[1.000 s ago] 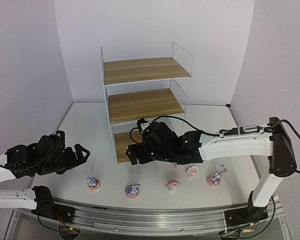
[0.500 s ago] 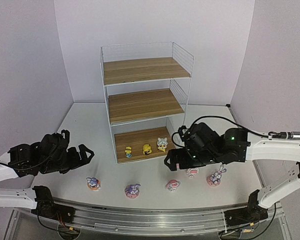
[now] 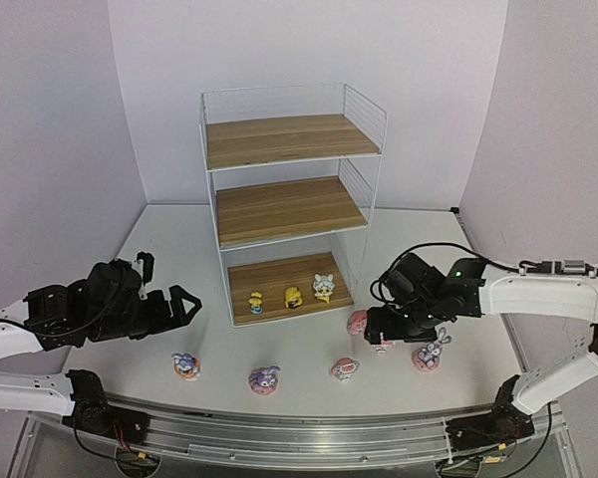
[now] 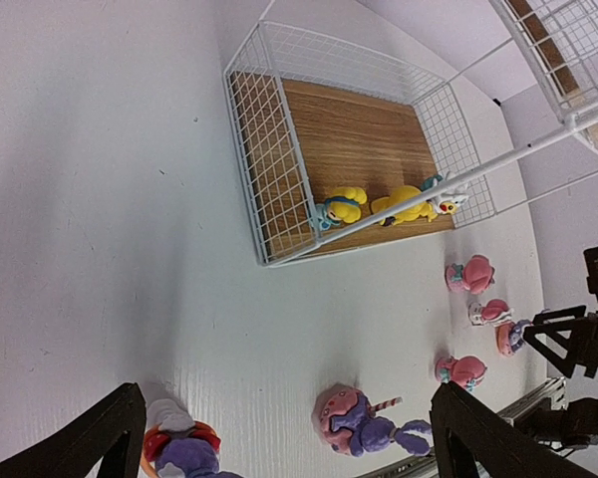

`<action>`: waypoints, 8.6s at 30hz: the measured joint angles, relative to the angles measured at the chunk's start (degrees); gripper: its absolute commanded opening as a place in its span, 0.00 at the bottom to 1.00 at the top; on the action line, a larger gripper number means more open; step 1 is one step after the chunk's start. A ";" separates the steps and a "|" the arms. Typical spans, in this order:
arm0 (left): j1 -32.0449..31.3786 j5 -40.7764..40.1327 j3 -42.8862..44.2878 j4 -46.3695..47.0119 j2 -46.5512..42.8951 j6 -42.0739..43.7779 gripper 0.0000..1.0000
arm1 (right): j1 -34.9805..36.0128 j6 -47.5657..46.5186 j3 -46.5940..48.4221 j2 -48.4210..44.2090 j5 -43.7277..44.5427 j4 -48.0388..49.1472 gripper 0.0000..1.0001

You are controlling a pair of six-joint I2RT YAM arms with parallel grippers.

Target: Place and organize the plastic toys onto the shelf

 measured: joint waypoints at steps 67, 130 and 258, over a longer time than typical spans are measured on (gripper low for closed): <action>-3.24 62.60 3.14 45.07 23.72 27.82 0.93 | 5.32 -16.11 19.87 8.93 -50.21 9.20 0.23; -4.94 40.64 9.48 51.92 33.59 21.61 0.00 | 6.54 -4.94 5.22 -2.40 -24.90 40.20 0.72; -4.94 -2.76 9.40 6.35 8.43 6.29 1.00 | 4.27 -25.45 24.44 16.99 32.88 43.47 0.31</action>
